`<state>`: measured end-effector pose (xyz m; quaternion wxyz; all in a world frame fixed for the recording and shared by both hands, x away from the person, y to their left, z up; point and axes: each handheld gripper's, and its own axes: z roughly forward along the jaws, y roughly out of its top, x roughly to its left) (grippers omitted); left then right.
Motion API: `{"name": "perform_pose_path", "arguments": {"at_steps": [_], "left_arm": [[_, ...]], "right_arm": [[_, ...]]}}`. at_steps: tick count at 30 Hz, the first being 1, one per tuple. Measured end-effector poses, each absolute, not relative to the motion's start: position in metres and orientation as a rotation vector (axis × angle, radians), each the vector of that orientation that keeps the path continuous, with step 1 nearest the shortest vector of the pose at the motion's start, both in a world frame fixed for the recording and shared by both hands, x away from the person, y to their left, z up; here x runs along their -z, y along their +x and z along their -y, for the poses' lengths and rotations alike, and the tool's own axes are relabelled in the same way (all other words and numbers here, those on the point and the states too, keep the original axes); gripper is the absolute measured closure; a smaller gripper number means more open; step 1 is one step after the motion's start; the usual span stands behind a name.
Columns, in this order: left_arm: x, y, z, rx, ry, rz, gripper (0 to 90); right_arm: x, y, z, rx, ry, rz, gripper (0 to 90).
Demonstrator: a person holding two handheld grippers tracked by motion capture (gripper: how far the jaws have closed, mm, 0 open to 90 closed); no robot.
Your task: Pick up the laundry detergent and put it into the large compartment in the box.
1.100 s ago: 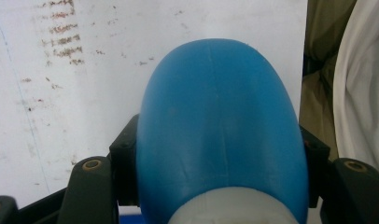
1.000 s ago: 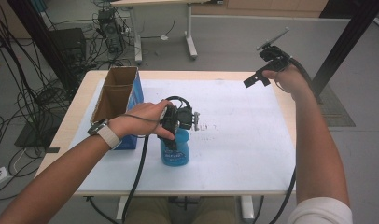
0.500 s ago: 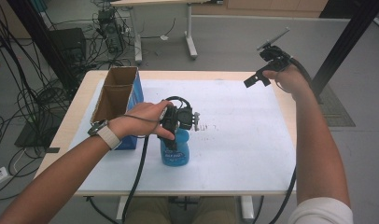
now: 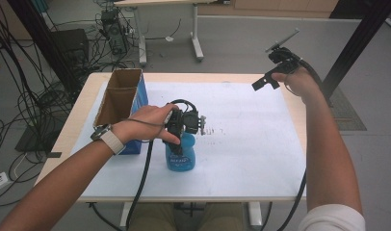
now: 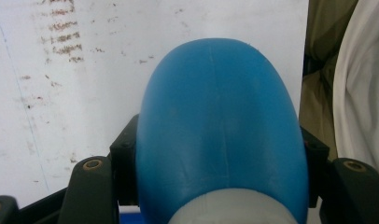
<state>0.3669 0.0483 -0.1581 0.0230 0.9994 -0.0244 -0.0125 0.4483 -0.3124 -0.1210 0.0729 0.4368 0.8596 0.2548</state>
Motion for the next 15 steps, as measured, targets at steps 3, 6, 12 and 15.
{"name": "perform_pose_path", "arguments": {"at_steps": [3, 6, 12, 15], "left_arm": [[0.1583, 0.3668, -0.0489, 0.040, 3.092, 0.074, 37.6], [0.1584, 0.3670, -0.0489, 0.041, 3.092, 0.073, 37.6], [0.1584, 0.3673, -0.0495, 0.043, 3.090, 0.073, 37.6], [0.1584, 0.3671, -0.0495, 0.042, 3.090, 0.075, 37.5]], "right_arm": [[0.1210, 0.4482, 0.3125, -0.763, 1.313, -2.581, 7.6], [0.1210, 0.4482, 0.3127, -0.764, 1.314, -2.581, 7.6], [0.1206, 0.4480, 0.3129, -0.762, 1.318, -2.580, 7.6], [0.1206, 0.4479, 0.3129, -0.762, 1.318, -2.581, 7.6]]}}
